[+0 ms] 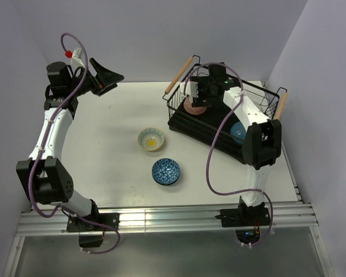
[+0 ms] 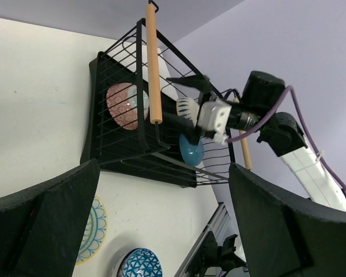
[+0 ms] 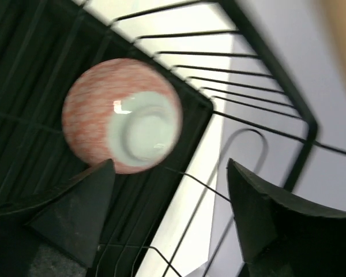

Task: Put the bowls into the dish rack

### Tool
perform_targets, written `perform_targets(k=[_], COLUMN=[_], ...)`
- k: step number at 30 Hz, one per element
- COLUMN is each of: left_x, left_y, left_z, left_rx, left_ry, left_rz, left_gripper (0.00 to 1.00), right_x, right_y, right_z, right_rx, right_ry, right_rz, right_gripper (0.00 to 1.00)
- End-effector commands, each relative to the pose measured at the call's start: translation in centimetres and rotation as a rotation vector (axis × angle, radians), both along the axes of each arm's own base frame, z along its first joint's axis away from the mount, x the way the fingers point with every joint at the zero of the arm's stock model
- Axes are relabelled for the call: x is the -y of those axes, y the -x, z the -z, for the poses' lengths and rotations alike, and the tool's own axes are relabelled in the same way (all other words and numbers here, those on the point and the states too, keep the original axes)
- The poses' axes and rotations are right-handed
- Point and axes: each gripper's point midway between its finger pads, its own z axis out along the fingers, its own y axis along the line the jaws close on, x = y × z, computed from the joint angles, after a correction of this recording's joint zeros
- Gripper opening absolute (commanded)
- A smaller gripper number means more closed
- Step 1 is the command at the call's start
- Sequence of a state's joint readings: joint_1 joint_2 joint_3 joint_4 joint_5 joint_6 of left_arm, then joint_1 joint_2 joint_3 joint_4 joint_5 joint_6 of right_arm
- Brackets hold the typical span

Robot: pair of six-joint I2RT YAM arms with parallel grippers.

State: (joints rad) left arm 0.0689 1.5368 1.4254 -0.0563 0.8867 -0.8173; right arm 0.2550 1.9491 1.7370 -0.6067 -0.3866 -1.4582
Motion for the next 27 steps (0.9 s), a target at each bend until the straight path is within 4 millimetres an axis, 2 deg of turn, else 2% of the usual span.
perform_targets(k=[1,3,4,6,7,9,10,11,13,17,21,27], left_x=[0.2,0.2,0.2,0.3,0.3,0.3,0.3,0.2,0.2,0.2,0.2,0.2], left_y=[0.1,-0.1,-0.1,-0.1,-0.2,-0.2,-0.1,-0.1,0.0,0.3,0.3,0.4], left_z=[-2.1,-2.4,-2.4,-2.1,-2.2,-2.0,-2.0,-1.8,-2.1,-1.9,-1.9,-1.6], left_rx=[0.069,0.089,0.086,0.079,0.08,0.076,0.078,0.074,0.089,0.086,0.082,0.072], left_ry=[0.008,0.012,0.02,0.03,0.032,0.03,0.023,0.021,0.021,0.033,0.042,0.041], left_rz=[0.02,0.022,0.023,0.028,0.028,0.03,0.027,0.026,0.02,0.022,0.018,0.013], left_gripper=[0.99,0.99,0.99,0.99,1.0,1.0,1.0,1.0,0.99,0.99,1.0,1.0], right_x=[0.7,1.0,1.2,1.7,2.0,2.2,2.4,2.6,2.7,3.0,2.4,2.0], right_y=[-1.4,-2.0,-2.9,-4.2,-5.4,-6.1,-6.5,-7.1,-7.6,-7.4,-7.1,-8.0], right_z=[-5.0,-5.6,-6.0,-6.3,-5.8,-5.3,-6.4,-5.0,-4.9,-3.5,-1.7,0.2], right_rx=[0.027,0.004,0.011,-0.022,-0.048,-0.124,-0.127,-0.163,-0.192,-0.249,-0.33,-0.392], right_ry=[-0.176,-0.256,-0.285,-0.353,-0.358,-0.415,-0.439,-0.449,-0.519,-0.582,-0.648,-0.745], right_rz=[0.11,0.192,0.229,0.337,0.391,0.488,0.523,0.561,0.637,0.706,0.762,0.874], right_gripper=[0.83,0.79,0.75,0.59,0.47,0.36,0.28,0.25,0.19,0.17,0.15,0.14])
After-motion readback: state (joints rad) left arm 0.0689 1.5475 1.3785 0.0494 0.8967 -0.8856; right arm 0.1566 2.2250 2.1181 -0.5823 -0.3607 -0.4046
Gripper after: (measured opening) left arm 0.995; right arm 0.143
